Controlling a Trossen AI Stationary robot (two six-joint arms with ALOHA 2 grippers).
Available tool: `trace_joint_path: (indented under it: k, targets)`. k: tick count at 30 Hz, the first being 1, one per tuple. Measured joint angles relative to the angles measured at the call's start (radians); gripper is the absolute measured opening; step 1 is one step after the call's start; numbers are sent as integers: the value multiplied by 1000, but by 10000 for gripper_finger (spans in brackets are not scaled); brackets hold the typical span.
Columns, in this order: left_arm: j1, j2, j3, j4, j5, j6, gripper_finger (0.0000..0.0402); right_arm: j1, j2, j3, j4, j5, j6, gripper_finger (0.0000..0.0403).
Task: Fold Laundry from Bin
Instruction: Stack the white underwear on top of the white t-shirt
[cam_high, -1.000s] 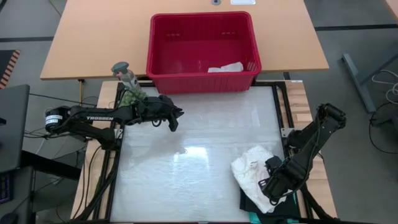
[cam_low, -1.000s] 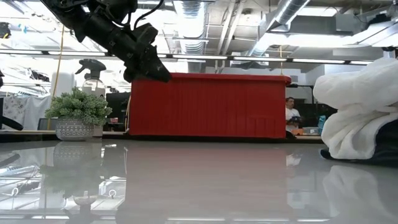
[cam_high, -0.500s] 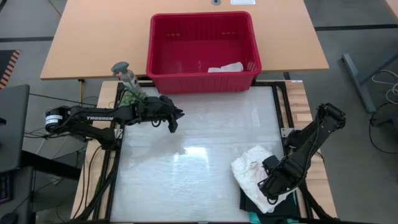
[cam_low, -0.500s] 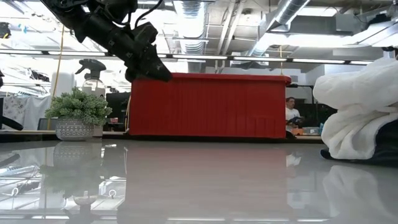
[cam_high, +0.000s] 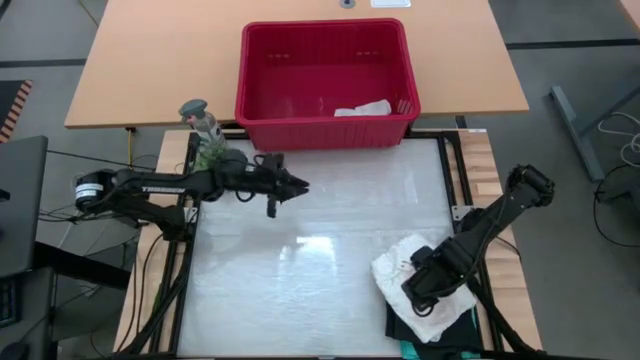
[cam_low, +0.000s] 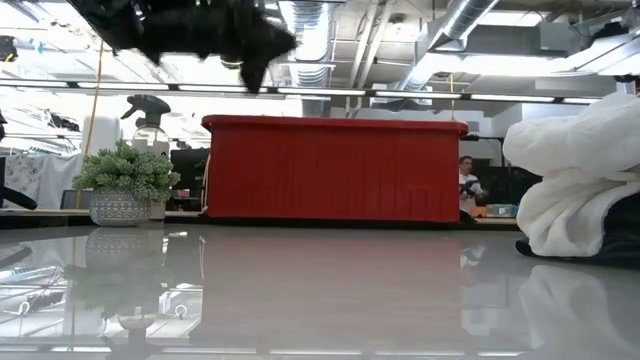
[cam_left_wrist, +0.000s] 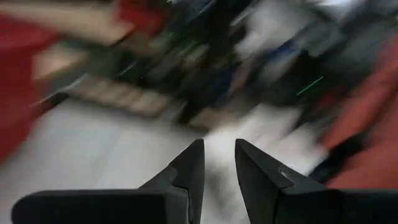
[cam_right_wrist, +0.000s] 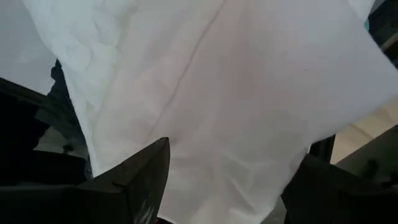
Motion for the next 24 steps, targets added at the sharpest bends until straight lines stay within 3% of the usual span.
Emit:
trace_joint_path:
  k: [4, 9, 17, 24]
  targets:
    - [14, 149, 23, 315, 198, -224, 78, -7, 0, 0, -4, 9, -30, 297]
    - [-41, 415, 169, 361, 348, -237, 78, -5, 0, 0, -10, 22, -25, 297]
    - [-167, 762, 554, 431, 590, -245, 77, -4, 0, -1, -12, 38, -24, 297]
    - [-243, 969, 785, 422, 575, -218, 71, -1, 0, -2, -10, 45, 2, 297]
